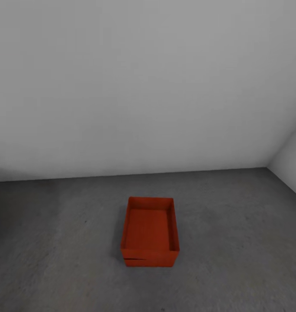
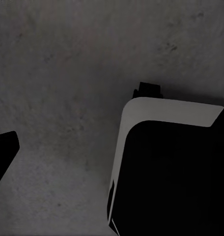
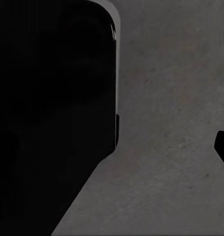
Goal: Move the two storage containers from the living room to the garage. In the garage, place one container on the floor and stack the other container on top of it (either order is fine).
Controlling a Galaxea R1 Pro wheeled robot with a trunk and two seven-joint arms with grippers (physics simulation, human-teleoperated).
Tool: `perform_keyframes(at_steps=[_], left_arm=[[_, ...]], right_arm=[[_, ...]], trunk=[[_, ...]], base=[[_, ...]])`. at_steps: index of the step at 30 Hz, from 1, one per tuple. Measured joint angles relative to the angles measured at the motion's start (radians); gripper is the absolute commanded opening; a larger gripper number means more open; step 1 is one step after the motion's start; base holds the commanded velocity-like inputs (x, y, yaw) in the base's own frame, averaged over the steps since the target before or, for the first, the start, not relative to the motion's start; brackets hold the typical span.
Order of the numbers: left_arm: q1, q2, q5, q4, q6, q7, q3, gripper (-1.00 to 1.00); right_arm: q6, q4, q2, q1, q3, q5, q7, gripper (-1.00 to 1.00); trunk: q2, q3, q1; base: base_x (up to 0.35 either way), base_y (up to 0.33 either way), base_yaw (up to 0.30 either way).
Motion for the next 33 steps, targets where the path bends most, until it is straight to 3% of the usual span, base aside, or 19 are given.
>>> perform_keyframes(at_steps=[33], left_arm=[[0.0, 0.0, 0.0, 0.0, 0.0, 0.0, 0.0, 1.0]], right_arm=[[0.0, 0.0, -0.006, 0.0, 0.002, 0.005, 0.001, 1.0]], trunk=[[0.0, 0.054, 0.0]], base=[[0.0, 0.0, 0.0]])
